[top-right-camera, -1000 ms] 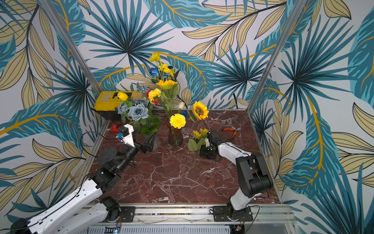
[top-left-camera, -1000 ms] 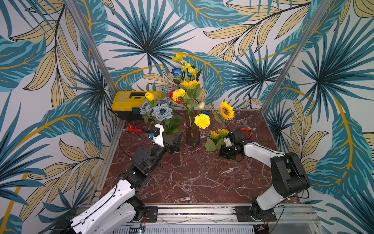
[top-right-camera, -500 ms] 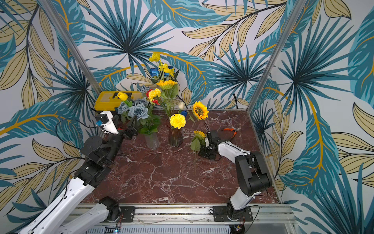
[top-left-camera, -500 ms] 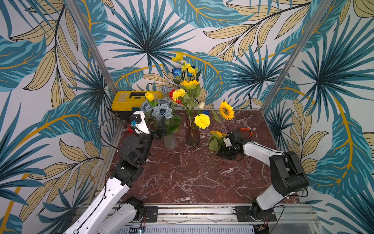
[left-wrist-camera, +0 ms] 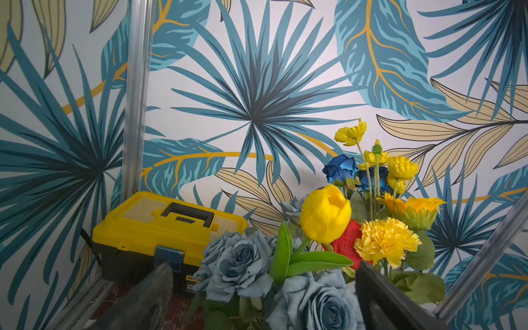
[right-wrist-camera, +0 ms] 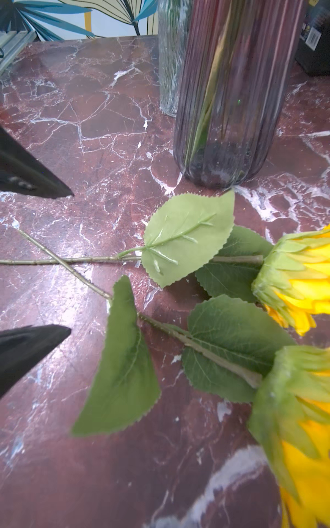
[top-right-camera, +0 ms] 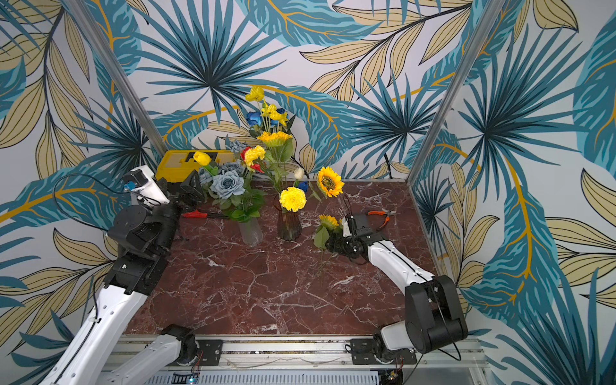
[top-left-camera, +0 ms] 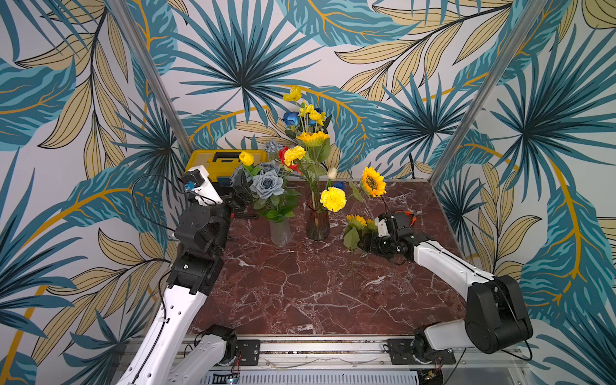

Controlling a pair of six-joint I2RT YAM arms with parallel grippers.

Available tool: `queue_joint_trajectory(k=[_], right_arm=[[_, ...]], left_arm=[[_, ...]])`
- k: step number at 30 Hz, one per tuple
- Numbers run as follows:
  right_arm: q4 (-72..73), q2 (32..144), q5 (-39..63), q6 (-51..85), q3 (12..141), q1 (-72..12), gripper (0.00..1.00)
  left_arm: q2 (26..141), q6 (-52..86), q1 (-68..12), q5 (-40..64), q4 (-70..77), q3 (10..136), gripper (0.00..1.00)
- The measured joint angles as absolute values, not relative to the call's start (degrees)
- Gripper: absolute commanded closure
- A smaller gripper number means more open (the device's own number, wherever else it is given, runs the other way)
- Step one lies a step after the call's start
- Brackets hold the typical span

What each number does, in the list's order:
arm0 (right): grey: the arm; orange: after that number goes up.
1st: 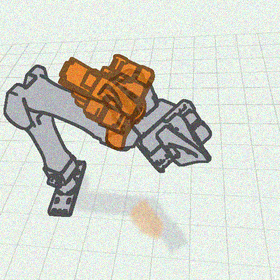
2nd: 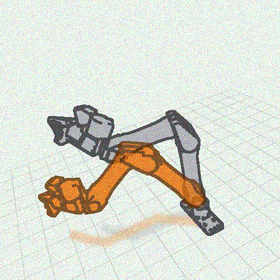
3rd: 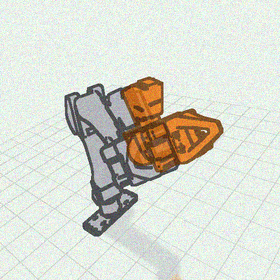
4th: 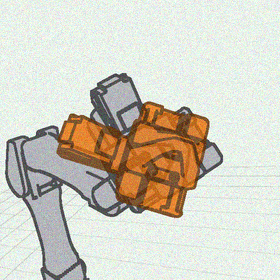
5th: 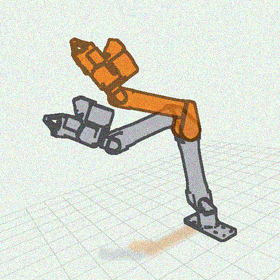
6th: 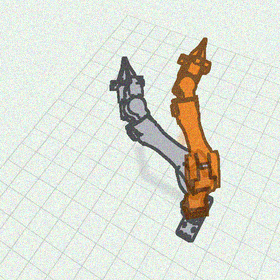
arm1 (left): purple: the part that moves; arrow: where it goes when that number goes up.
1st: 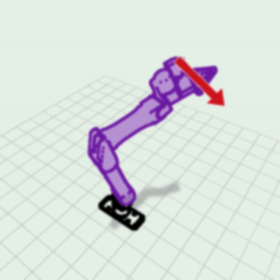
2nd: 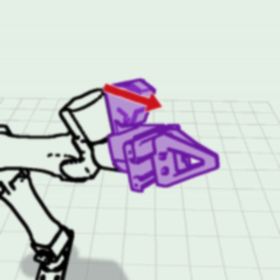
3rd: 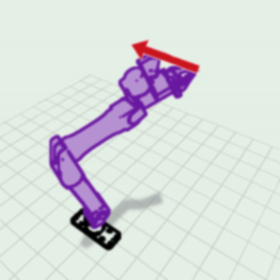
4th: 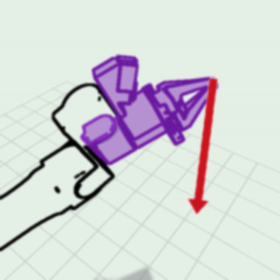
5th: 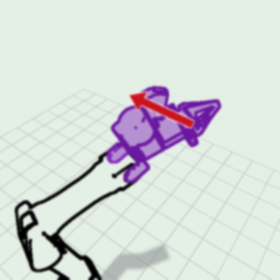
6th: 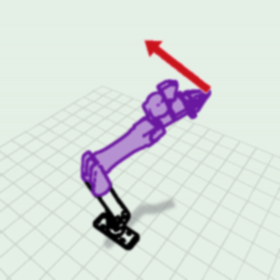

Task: Pick out yellow flowers from the vase
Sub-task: Place the flower at the center of the board, then pick up the flower from the vase.

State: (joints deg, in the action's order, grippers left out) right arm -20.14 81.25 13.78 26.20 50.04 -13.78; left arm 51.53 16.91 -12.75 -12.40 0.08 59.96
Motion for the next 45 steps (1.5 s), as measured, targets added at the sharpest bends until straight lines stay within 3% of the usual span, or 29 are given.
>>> queue_joint_trajectory(k=[8, 20, 27, 45], right_arm=[[-19.3, 80.6, 13.1, 26.2, 49.2, -13.8, 0.26], [-18.2, 80.6, 13.6, 26.3, 48.4, -13.8, 0.26], [-17.8, 80.6, 14.2, 26.4, 48.4, -13.8, 0.26], [-17.4, 81.5, 15.0, 26.4, 48.4, -13.8, 0.25]], left_arm=[[57.4, 11.8, -12.1, 1.6, -0.8, 61.9, 0.03], [63.1, 9.6, -11.2, 2.9, -1.8, 65.0, 0.04], [65.0, 8.7, -10.8, 0.6, -1.8, 66.0, 0.26], [68.3, 8.3, -10.8, -0.4, -1.9, 68.8, 0.59]])
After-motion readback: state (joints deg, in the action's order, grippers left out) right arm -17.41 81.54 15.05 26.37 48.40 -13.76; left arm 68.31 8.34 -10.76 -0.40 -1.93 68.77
